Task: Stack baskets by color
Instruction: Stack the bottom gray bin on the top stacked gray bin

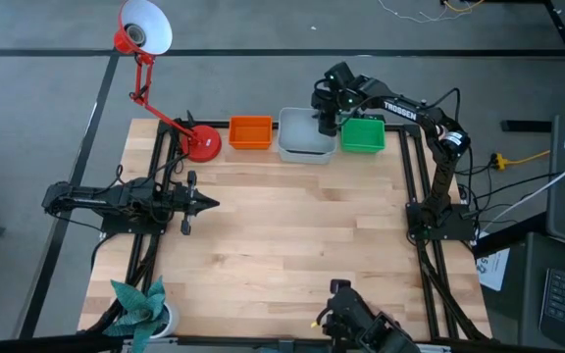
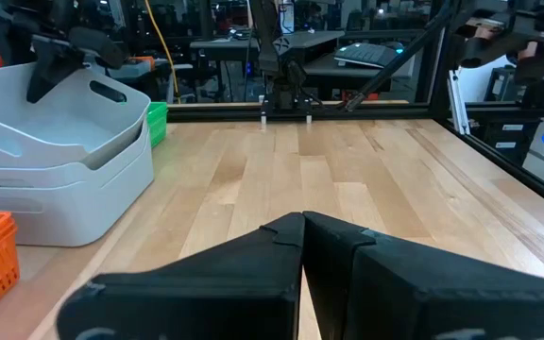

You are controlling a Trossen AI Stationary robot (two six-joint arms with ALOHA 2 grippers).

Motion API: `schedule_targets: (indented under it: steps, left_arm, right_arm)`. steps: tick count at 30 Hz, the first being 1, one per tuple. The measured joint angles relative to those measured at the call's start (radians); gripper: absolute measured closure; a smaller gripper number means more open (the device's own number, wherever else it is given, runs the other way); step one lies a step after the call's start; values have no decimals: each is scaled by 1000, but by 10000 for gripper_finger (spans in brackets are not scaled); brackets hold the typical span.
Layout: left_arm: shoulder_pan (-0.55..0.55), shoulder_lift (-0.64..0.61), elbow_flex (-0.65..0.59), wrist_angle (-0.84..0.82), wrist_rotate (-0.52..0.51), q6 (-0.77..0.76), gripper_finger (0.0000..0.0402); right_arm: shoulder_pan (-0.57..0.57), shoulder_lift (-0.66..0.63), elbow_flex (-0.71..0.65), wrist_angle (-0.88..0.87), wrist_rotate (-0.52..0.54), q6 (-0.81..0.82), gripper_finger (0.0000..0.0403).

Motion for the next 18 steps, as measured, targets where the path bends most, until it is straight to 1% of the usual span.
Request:
schedule_targets:
  steps: [2,5,10,15,18]
  left_arm:
    - [0,0,0,0,0,0,401]
    - [0,0,0,0,0,0,401]
    - [0,0,0,0,0,0,401]
    - [0,0,0,0,0,0,401]
    - [0,0,0,0,0,0,401]
  right_arm:
    - [0,0,1,3,-20,0,295]
    - [1,0,12,0,-23,3,326]
    - [1,0,57,-33,-19,26,391]
    - [1,0,108,-57,-22,54,399]
    - [1,0,137,-102,-22,55,400]
